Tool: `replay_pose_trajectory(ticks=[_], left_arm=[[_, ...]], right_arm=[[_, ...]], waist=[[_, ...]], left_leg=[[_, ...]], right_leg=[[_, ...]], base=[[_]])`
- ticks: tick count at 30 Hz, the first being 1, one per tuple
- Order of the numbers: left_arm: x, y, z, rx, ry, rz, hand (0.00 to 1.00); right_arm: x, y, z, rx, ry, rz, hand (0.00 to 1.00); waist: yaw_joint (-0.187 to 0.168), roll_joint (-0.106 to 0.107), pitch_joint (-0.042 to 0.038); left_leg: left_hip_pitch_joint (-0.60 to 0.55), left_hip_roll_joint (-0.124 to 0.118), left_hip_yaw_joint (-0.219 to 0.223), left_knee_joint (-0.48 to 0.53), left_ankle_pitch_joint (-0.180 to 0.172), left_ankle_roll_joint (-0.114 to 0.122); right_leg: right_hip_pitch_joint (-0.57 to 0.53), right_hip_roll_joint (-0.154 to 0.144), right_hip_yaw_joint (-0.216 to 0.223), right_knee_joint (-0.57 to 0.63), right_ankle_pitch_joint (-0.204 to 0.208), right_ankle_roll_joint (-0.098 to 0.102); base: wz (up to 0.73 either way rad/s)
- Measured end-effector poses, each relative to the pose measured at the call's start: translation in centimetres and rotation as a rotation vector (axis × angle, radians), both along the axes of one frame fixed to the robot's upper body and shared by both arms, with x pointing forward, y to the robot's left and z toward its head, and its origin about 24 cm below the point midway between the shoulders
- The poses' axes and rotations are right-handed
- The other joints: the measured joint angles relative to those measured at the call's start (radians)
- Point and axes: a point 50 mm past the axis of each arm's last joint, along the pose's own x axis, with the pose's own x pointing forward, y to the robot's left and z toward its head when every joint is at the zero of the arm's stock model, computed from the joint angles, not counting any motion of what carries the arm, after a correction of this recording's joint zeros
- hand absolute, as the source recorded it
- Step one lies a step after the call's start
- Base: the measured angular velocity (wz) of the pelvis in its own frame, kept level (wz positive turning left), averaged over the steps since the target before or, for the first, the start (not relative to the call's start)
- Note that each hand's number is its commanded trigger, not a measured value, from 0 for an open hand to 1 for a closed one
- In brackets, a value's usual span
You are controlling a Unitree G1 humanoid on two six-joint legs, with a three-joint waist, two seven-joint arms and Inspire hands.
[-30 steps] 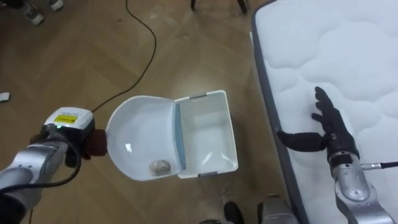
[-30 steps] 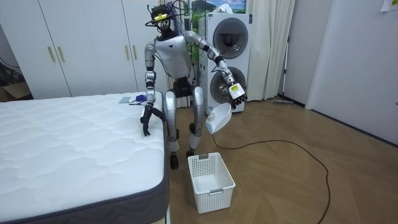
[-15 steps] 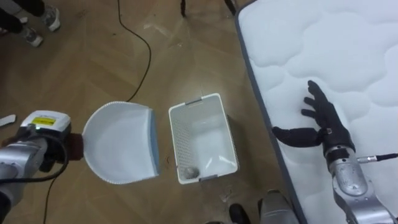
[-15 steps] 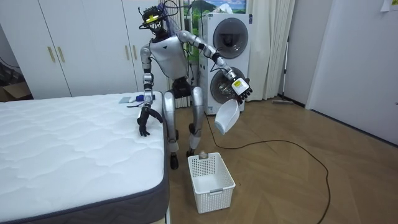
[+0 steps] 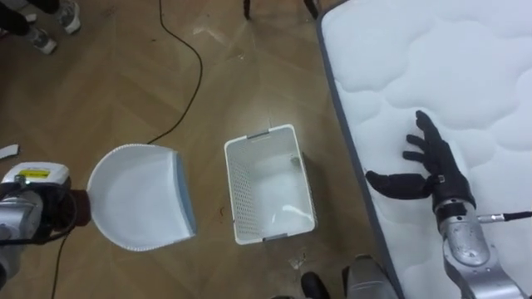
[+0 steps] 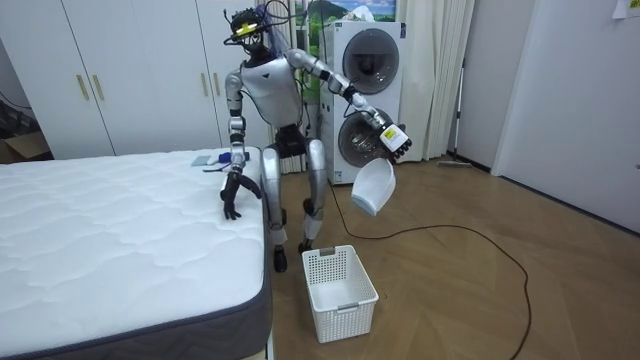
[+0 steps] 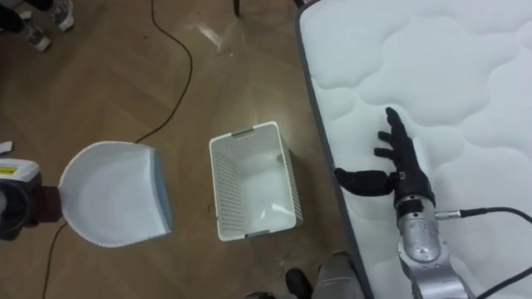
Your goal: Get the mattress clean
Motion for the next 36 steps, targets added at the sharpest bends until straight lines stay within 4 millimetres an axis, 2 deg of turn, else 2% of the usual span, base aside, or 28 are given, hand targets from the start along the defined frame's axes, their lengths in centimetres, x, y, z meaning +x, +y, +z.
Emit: replay_pose_trajectory(ticks=[6,16,19,23,26,28,29,30,32,33,34,36], left_arm=[[0.9,0.3,1.1,0.006,-0.028,0.018,1.0],[2.0,0.0,2.3,-0.014,-0.139,-0.001,1.0],[2.6,-0.8,2.6,-0.042,-0.195,-0.035,1.0],[3.8,-3.8,2.6,-0.106,-0.266,-0.137,1.0],[4.0,-5.7,2.8,-0.172,-0.32,-0.201,1.0],[3.5,-6.7,2.7,-0.226,-0.355,-0.238,1.0],[2.7,-7.1,2.3,-0.262,-0.366,-0.259,1.0],[1.6,-7.2,1.6,-0.299,-0.363,-0.257,1.0],[-0.1,-7.5,0.3,-0.345,-0.351,-0.237,1.0],[-1.0,-7.8,-0.4,-0.37,-0.335,-0.237,1.0],[-1.5,-7.9,-0.6,-0.382,-0.33,-0.239,1.0],[-2.6,-8.6,-1.0,-0.423,-0.325,-0.258,1.0]], right_arm=[[-0.3,0.1,-0.4,-0.009,0.014,-0.002,0.0],[-0.4,0.1,-0.5,0.027,0.004,-0.045,0.0],[-0.5,-0.2,-0.5,0.04,0.007,-0.059,0.0],[-1.2,-0.4,-1.0,0.038,0.024,-0.068,0.0],[-1.8,-0.6,-1.4,0.042,0.043,-0.071,0.0],[-2.2,-0.4,-1.7,0.047,0.059,-0.06,0.0],[-2.5,-0.1,-2.1,0.054,0.075,-0.056,0.0],[-2.9,0.2,-2.5,0.062,0.09,-0.05,0.0],[-3.5,0.3,-3.2,0.063,0.124,-0.047,0.0],[-4.3,0.0,-3.9,0.059,0.161,-0.062,0.0],[-4.6,-0.1,-4.1,0.057,0.176,-0.068,0.0],[-6.0,-0.7,-4.8,0.049,0.221,-0.095,0.0]], waist=[[0.003,-0.004,-0.0015],[0.005,0.003,0.0017],[0.006,0.005,0.0065],[0.023,-0.004,0.0123],[0.038,-0.021,0.0112],[0.058,-0.043,0.008],[0.084,-0.064,0.0058],[0.116,-0.081,0.0001],[0.139,-0.099,-0.0076],[0.143,-0.112,-0.0157],[0.143,-0.118,-0.019],[0.141,-0.141,-0.0316]], left_leg=[[-0.015,0.022,0.001,0.017,-0.006,-0.001],[-0.015,0.026,0.002,0.014,-0.009,-0.001],[-0.011,0.027,0.002,0.012,-0.011,-0.001],[0.038,0.032,0.001,-0.012,-0.011,-0.002],[0.056,0.033,0.005,-0.017,-0.013,-0.004],[0.069,0.037,0.006,-0.019,-0.018,-0.014],[0.089,0.045,0.005,-0.021,-0.026,-0.027],[0.107,0.056,-0.003,-0.02,-0.04,-0.037],[0.136,0.067,-0.02,-0.025,-0.052,-0.05],[0.152,0.068,-0.042,-0.025,-0.057,-0.058],[0.16,0.069,-0.047,-0.024,-0.059,-0.06],[0.189,0.069,-0.057,-0.025,-0.061,-0.063]], right_leg=[[0.009,0.017,-0.017,-0.023,0.009,0.0],[0.015,0.015,-0.031,-0.032,0.012,-0.003],[0.02,0.015,-0.034,-0.035,0.012,-0.003],[0.073,0.017,-0.048,-0.069,0.015,-0.007],[0.083,0.023,-0.036,-0.084,0.018,-0.007],[0.088,0.039,-0.008,-0.093,0.021,-0.006],[0.096,0.058,0.021,-0.107,0.029,-0.008],[0.112,0.085,0.054,-0.129,0.039,-0.01],[0.149,0.105,0.07,-0.166,0.053,-0.011],[0.173,0.115,0.081,-0.186,0.057,-0.009],[0.184,0.119,0.084,-0.194,0.06,-0.008],[0.221,0.122,0.087,-0.227,0.064,-0.002]], base=[[0.08],[0.01],[0.0],[-0.01],[-0.15],[-0.46],[-0.99],[-1.09],[-0.81],[-0.46],[-0.22],[-0.08]])
